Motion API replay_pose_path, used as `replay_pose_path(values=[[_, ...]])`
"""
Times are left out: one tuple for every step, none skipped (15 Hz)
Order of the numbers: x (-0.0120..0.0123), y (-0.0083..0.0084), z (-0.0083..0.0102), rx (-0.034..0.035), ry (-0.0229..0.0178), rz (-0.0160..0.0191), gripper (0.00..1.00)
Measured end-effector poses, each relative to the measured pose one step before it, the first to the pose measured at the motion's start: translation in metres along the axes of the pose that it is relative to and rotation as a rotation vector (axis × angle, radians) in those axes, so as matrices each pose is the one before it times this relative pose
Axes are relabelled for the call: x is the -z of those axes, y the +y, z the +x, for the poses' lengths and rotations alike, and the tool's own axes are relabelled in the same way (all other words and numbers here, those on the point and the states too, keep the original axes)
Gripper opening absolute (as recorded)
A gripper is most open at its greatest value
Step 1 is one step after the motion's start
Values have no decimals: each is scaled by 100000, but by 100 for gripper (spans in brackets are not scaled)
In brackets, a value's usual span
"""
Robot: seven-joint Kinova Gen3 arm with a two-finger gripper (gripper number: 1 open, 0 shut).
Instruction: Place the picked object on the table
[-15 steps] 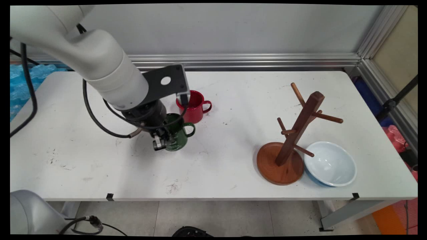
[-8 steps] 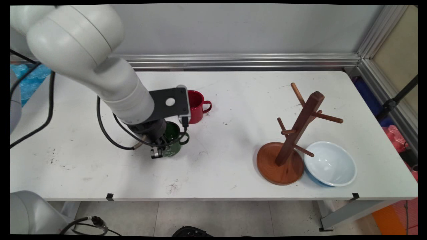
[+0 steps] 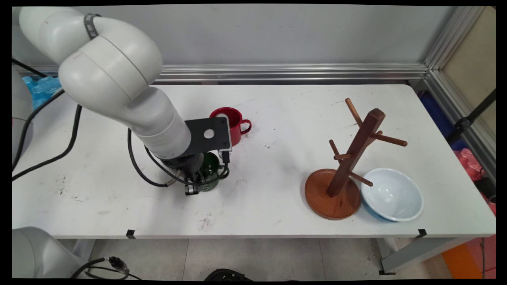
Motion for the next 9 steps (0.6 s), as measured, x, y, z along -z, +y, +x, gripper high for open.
replay_pose_path(values=[[-190,51,12,115,118,112,100],[-177,50,10,100,121,28,100],[-142,58,9,80,139,-93,100],[-83,37,4,21,77,-58,100],[-229,131,-1,189,203,-365,100],[-81,42,2,101,102,-170,100],[-29,29,6,60,94,-143,100],[-6,43,15,100,117,-245,100],[94,52,57,156,204,-300,100]])
